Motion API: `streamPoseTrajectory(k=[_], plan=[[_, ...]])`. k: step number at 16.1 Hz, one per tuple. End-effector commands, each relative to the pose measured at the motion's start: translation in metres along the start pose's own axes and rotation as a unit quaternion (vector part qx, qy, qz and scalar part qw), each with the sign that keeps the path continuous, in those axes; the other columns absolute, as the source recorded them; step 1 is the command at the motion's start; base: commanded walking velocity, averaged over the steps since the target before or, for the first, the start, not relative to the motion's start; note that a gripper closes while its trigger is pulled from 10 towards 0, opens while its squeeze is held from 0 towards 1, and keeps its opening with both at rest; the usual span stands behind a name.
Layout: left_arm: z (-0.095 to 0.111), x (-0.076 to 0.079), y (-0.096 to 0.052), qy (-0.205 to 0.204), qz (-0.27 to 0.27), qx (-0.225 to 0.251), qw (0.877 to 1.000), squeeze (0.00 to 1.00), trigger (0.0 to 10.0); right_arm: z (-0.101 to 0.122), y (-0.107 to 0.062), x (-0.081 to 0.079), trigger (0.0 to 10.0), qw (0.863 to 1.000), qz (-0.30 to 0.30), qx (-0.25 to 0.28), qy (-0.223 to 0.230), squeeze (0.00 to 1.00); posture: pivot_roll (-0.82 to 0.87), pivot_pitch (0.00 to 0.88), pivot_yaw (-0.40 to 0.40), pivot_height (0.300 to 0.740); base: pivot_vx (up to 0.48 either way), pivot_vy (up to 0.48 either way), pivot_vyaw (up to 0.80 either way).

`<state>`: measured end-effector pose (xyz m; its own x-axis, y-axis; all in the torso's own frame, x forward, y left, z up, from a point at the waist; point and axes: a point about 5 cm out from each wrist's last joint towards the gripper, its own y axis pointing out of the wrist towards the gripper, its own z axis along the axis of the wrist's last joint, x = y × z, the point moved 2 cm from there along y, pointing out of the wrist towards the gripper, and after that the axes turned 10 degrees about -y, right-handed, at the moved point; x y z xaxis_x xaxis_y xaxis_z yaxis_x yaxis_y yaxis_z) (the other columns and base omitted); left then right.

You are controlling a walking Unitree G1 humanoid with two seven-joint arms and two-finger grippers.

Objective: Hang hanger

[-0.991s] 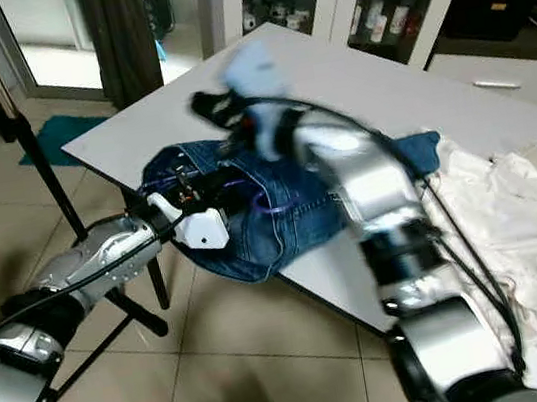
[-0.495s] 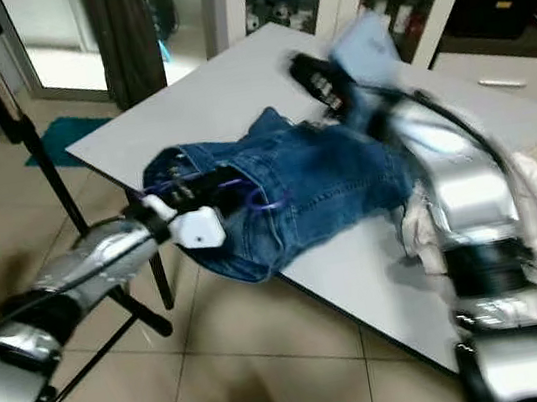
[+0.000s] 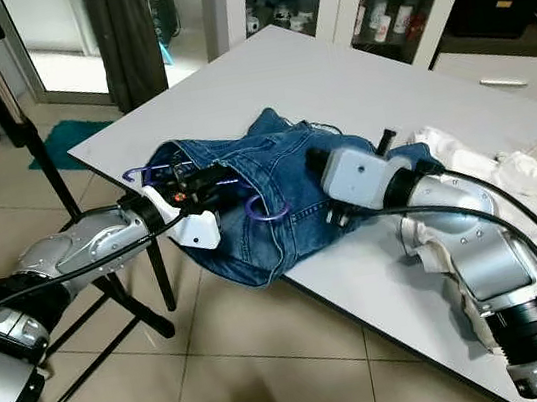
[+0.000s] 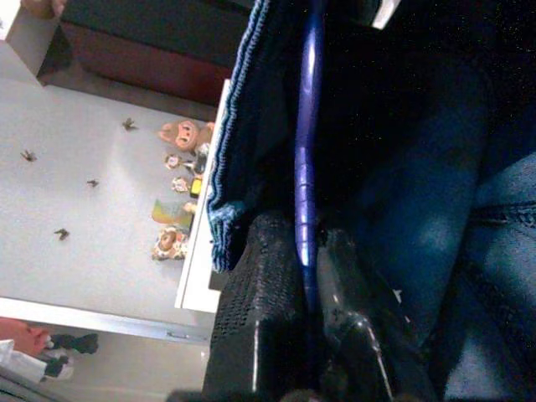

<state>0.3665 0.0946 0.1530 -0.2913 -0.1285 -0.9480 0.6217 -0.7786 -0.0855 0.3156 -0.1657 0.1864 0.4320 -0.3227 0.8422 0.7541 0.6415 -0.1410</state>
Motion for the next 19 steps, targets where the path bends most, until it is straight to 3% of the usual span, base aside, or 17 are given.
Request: streamPoseTrajectory(k=[1,3,6,9,12,13,18,19], plan=[[0.005,-0.008,0.004,0.014,0.010,0.015,1.000,0.00,10.0,0.001,-0.006,0.006,10.0,1.000,-0.006,0.002,-0.016,0.00,0.21,0.000,-0.058,0.740,0.000,0.000,0.00],[0.004,-0.007,0.002,0.015,0.013,0.013,1.000,0.00,10.0,0.004,-0.012,0.001,10.0,0.998,0.010,0.018,-0.051,0.00,0.21,0.000,-0.059,0.740,0.000,0.000,0.00],[0.004,-0.007,0.001,0.014,0.012,0.015,1.000,0.00,10.0,-0.013,-0.021,-0.015,10.0,0.988,0.055,-0.015,-0.146,0.00,0.21,0.000,-0.058,0.740,0.000,0.000,0.00],[0.005,-0.006,0.001,0.014,0.008,0.021,1.000,0.00,10.0,-0.020,-0.023,-0.019,10.0,0.965,0.094,-0.027,-0.242,0.00,0.20,0.000,-0.053,0.740,0.000,0.000,0.00],[0.010,-0.007,0.004,0.012,0.008,0.035,0.999,0.00,10.0,-0.027,-0.016,-0.016,10.0,0.957,0.082,-0.050,-0.272,0.00,0.21,0.000,-0.053,0.740,0.000,0.000,0.00],[0.013,-0.005,0.005,0.010,0.006,0.044,0.999,0.00,10.0,-0.028,-0.011,-0.012,10.0,0.959,0.069,-0.056,-0.270,1.00,0.21,0.000,-0.053,0.740,0.000,0.000,0.00],[0.017,0.003,0.005,-0.010,0.002,0.055,0.998,0.00,10.0,-0.035,-0.010,-0.006,10.0,0.959,0.047,-0.073,-0.270,1.00,0.22,0.000,-0.052,0.740,0.000,0.000,0.00],[0.017,0.003,0.004,-0.022,0.007,0.052,0.998,0.00,10.0,-0.035,-0.011,-0.006,10.0,0.968,0.035,-0.071,-0.239,0.80,0.22,0.000,-0.049,0.740,0.000,0.000,0.00]])
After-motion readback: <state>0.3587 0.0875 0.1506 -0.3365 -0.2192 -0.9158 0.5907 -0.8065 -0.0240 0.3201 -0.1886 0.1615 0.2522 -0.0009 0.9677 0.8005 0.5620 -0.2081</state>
